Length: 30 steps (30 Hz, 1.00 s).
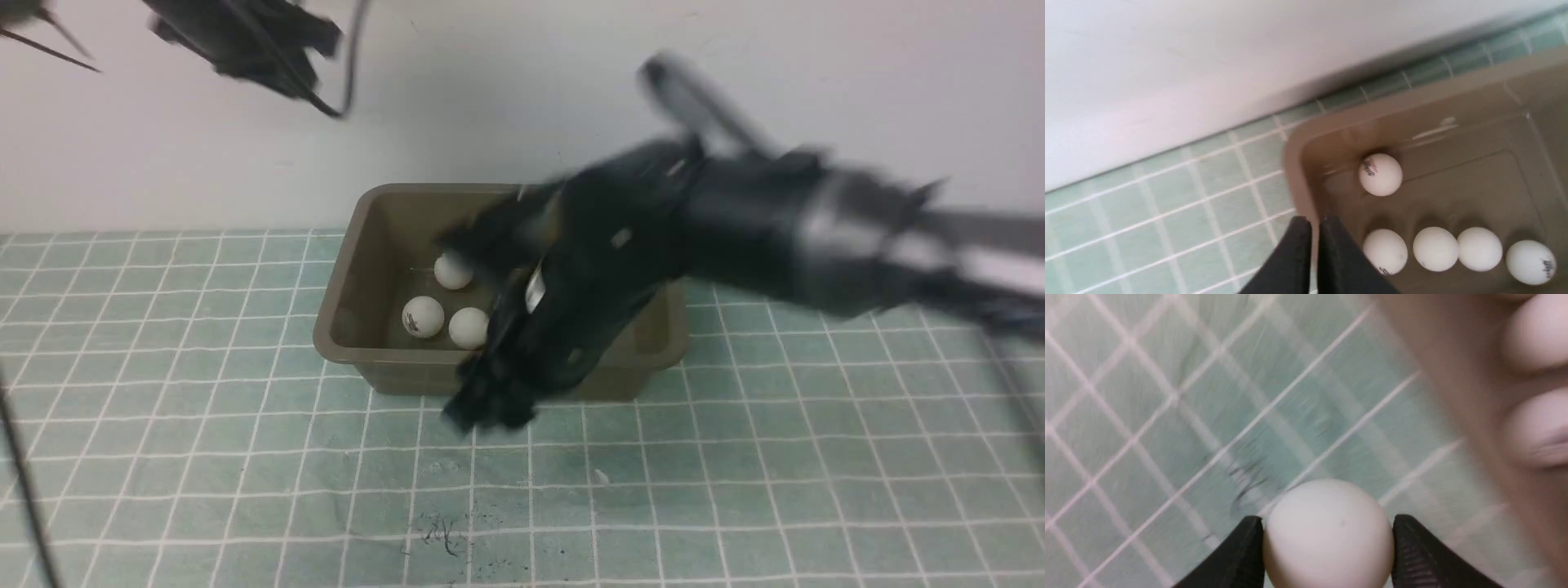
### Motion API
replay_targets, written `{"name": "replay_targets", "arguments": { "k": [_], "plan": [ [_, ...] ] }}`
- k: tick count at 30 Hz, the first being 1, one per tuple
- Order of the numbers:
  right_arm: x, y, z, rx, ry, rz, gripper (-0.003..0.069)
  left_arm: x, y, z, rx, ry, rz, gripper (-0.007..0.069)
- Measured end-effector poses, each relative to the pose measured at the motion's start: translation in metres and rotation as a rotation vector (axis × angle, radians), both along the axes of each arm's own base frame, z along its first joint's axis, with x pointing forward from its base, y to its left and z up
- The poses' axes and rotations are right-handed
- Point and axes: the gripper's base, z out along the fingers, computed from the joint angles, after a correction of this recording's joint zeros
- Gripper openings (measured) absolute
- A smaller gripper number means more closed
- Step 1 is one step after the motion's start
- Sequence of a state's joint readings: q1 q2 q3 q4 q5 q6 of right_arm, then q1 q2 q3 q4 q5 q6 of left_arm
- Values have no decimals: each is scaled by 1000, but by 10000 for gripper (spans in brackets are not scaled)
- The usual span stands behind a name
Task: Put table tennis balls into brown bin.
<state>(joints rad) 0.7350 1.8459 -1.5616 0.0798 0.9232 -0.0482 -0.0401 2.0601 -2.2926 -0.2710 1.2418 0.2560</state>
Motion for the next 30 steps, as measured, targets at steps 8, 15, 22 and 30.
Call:
{"name": "replay_targets", "arguments": {
  "k": [8,15,22,30],
  "plan": [
    [57,-47,40,165,-220,-195,393,-103,-3,43,-25,26,-8,-5],
    [69,-59,60,104,-234,-244,631,-215,-20,29,-53,63,-73,-5],
    [-14,-123,181,181,-442,-358,178,-310,-5,5,-96,-68,-28,-5],
    [-185,-218,197,527,-663,-371,-12,-390,13,-27,-160,-458,40,-5]
  ]
}}
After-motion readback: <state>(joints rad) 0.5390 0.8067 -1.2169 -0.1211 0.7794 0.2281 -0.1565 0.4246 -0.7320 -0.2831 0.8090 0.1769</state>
